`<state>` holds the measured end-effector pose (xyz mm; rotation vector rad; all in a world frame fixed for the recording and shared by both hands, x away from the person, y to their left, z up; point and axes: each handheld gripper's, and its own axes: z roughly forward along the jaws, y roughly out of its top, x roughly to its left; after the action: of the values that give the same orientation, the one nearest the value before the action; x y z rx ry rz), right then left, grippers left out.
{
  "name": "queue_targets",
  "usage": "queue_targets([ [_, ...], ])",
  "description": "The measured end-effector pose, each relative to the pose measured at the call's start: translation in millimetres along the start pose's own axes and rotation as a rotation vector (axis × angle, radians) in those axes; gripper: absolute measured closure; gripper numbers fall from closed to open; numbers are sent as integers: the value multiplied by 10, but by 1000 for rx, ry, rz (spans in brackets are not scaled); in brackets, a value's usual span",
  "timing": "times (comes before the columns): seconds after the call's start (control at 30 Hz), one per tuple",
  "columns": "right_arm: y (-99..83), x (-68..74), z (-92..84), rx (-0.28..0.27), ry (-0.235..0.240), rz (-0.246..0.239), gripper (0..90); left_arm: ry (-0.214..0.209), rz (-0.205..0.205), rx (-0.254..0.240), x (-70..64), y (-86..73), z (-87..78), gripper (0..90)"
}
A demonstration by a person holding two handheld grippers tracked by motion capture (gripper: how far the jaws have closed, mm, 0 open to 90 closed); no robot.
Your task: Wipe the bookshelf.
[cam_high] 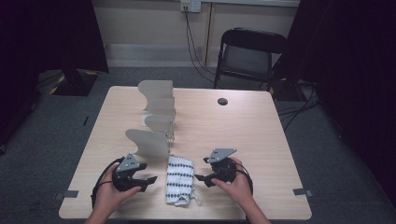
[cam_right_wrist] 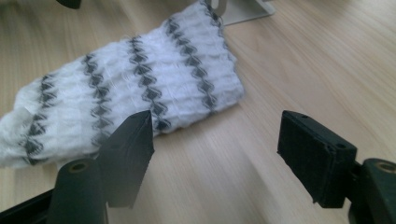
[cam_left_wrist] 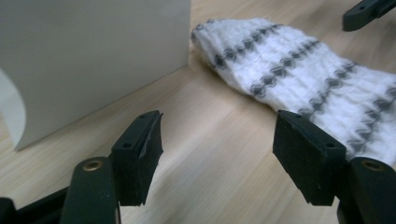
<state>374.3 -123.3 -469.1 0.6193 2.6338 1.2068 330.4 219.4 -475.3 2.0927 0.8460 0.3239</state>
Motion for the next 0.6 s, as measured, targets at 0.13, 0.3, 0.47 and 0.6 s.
queue_targets([
  [0.13, 114, 66, 57, -28, 61, 4, 316, 20, -4, 3, 45, -46, -20, 311],
  [0.3, 198, 154, 217, 4, 102, -23, 376, 42, -6, 7, 115, -94, -35, 297],
  [0.47, 149, 216, 422, 77, 94, -42, 389, 55, -1, 1, 170, -128, -25, 271],
  [0.6, 109, 181, 430, 63, 95, -11, 442, 64, -6, -6, 206, -159, -6, 256],
])
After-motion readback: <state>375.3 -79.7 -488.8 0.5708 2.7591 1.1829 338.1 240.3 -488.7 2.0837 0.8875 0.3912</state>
